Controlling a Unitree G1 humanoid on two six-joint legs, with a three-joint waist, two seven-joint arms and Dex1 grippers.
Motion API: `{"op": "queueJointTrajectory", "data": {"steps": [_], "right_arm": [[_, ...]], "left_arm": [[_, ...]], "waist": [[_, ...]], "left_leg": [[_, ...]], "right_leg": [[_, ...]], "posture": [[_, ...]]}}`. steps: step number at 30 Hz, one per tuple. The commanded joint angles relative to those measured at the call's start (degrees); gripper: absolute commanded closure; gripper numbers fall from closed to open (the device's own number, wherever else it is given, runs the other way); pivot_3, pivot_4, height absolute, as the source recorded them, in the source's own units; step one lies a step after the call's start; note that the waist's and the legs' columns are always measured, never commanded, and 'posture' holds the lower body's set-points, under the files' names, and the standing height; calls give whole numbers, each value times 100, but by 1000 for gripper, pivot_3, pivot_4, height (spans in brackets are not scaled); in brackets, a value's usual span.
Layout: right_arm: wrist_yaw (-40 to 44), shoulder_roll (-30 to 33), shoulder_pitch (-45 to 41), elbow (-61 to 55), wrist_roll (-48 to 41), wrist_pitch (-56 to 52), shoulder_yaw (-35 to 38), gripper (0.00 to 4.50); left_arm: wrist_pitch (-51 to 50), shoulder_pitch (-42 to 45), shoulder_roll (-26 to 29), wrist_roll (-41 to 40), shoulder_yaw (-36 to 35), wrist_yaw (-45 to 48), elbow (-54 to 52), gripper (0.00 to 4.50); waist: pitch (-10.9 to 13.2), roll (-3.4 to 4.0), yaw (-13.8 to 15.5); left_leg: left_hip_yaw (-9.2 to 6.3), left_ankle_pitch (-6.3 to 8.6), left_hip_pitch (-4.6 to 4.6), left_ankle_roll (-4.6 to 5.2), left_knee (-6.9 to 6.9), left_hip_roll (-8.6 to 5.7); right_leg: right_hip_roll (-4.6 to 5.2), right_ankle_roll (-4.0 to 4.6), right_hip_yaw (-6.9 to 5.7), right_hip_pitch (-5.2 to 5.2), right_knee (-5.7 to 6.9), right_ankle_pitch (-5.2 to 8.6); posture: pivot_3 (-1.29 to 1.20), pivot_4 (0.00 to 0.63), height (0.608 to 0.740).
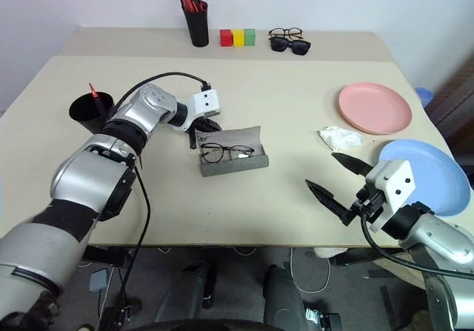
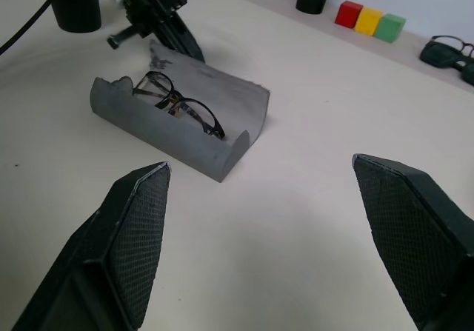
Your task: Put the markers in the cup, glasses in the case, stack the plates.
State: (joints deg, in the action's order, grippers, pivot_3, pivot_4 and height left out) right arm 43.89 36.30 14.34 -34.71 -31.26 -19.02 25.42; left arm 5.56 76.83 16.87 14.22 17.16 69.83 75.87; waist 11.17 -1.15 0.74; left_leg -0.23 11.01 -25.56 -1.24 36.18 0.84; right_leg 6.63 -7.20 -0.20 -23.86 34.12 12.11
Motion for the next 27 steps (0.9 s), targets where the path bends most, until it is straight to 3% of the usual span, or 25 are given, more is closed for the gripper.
{"op": "queueJointTrajectory", "data": {"steps": [1,6,9,12,16,19,22,27], "right_arm": [[-109,-71,-41,-76,-98,128,100,472],[-491,-143,-110,139,48,-29,67,472],[-912,-295,-122,358,307,-37,81,472],[-1319,-345,-62,532,662,-51,174,472],[-1877,-291,-22,930,1128,-270,336,472],[-2044,-243,-9,1234,1359,-364,326,472],[-2093,-226,-110,1516,1500,-405,231,472],[-2077,-147,-377,2075,1725,-309,118,472]], "left_arm": [[-15,52,56,-113,-49,850,-367,4466],[-330,-912,-61,-80,315,1816,-1629,4466],[-624,-1570,-1,-55,375,1522,-2576,4466],[-908,-1979,38,-359,6,982,-3641,4466],[-1735,-2361,-225,-1023,-478,408,-5252,4466],[-2519,-2569,-475,-1302,-382,193,-6314,4466],[-3106,-2694,-576,-1505,-69,258,-6692,3662],[-3458,-2605,-759,-1613,305,57,-6791,1119]], "waist": [[0,0,1],[-5,6,1],[-16,16,18],[-29,33,14],[-25,31,31],[-23,31,28],[-36,53,-14],[-41,65,-41]], "left_leg": [[0,0,0,0,0,0],[0,0,7,0,1,0],[-4,1,23,2,0,2],[-4,1,28,2,5,-1],[-8,1,20,3,11,-3],[-8,0,11,3,14,-4],[-7,0,21,4,10,-5],[-9,0,31,4,11,-2]], "right_leg": [[0,0,0,0,1,0],[2,1,0,9,1,0],[3,2,0,27,-1,1],[7,2,-1,38,-3,1],[7,2,-1,33,-1,1],[7,2,-1,28,0,1],[7,1,-1,31,3,1],[2,1,0,31,13,1]], "posture": [[0,150,740],[0,150,740],[0,150,740],[0,150,740],[0,150,740],[0,150,740],[0,150,740],[0,150,740]]}}
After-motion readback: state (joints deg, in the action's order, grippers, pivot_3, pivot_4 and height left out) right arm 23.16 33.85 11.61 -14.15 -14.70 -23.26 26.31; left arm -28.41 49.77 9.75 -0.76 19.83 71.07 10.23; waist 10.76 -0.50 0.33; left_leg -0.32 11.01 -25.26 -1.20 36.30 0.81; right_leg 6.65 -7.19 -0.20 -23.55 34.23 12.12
